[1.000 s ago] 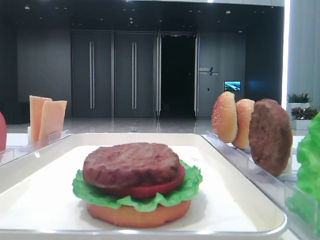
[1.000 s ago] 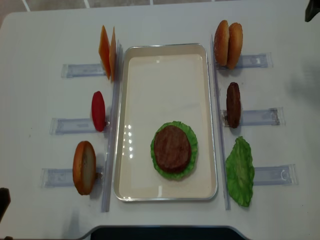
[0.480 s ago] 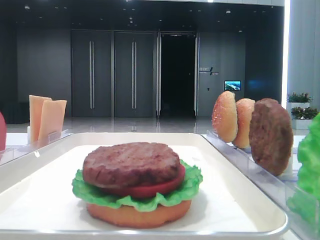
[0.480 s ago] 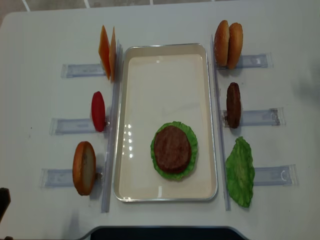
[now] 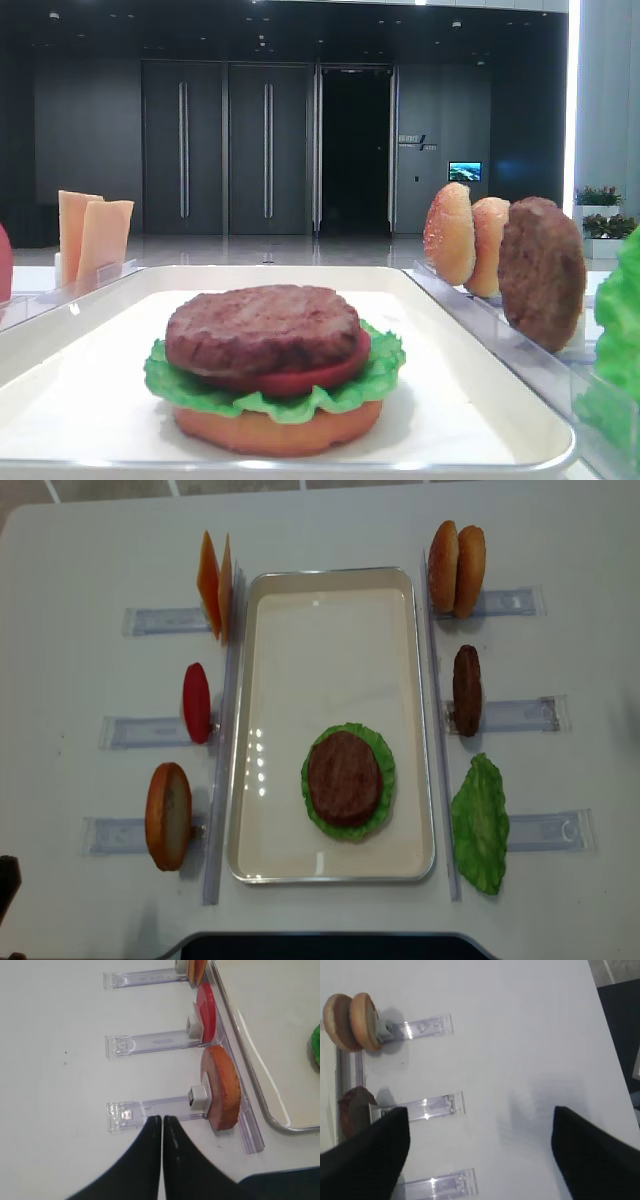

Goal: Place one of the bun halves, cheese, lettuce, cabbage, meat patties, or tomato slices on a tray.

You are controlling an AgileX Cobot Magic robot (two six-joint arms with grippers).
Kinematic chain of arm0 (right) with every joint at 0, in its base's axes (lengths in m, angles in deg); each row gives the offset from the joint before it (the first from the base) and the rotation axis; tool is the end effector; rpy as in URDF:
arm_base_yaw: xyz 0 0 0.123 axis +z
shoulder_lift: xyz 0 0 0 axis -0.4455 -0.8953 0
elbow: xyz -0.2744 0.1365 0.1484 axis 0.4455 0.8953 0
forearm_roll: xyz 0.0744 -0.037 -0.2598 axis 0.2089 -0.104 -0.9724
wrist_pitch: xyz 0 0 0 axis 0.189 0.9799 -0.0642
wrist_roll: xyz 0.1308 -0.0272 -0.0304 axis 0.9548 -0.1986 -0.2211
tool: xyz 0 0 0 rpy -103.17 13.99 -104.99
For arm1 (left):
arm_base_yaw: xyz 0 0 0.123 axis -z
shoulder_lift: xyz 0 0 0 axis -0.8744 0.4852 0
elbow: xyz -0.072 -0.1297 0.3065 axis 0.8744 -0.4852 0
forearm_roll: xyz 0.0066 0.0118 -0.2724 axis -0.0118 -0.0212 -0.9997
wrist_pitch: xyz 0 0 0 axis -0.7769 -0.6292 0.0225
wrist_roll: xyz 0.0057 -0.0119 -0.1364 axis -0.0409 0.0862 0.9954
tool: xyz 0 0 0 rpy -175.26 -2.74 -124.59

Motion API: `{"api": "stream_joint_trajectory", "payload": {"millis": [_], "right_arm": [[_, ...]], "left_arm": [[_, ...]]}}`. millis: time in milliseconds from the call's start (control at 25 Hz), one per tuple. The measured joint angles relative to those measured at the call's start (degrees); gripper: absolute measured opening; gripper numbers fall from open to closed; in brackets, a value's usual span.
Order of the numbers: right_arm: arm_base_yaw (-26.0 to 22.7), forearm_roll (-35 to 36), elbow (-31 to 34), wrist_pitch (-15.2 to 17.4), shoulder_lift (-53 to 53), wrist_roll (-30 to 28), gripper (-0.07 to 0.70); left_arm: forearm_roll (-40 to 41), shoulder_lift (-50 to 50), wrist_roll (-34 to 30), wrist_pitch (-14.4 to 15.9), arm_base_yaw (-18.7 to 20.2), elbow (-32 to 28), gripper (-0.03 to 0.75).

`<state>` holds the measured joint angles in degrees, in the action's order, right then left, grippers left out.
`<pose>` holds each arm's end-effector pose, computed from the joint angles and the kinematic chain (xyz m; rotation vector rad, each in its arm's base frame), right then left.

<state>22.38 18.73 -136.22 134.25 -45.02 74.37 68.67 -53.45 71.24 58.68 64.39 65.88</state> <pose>0.2240 -0.0097 0.4206 0.1483 2.5315 0.0533 0.0078 0.0009 0.2518 0.1090 2.1883 0.0027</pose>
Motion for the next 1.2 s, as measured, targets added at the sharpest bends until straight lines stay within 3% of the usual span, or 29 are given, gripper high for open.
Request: {"api": "stream_joint_trajectory", "payload": {"millis": [360, 1200], "right_arm": [[0.0, 0.0, 15.2, 0.3, 24.3, -2.0, 0.576], [0.0, 0.0, 37.2, 0.3, 58.2, -6.4, 0.561]], "left_arm": [[0.0, 0.0, 0.0, 0.0, 0.0, 0.0, -0.001], [0.0, 0.0, 0.0, 0.0, 0.0, 0.0, -0.001]]}}
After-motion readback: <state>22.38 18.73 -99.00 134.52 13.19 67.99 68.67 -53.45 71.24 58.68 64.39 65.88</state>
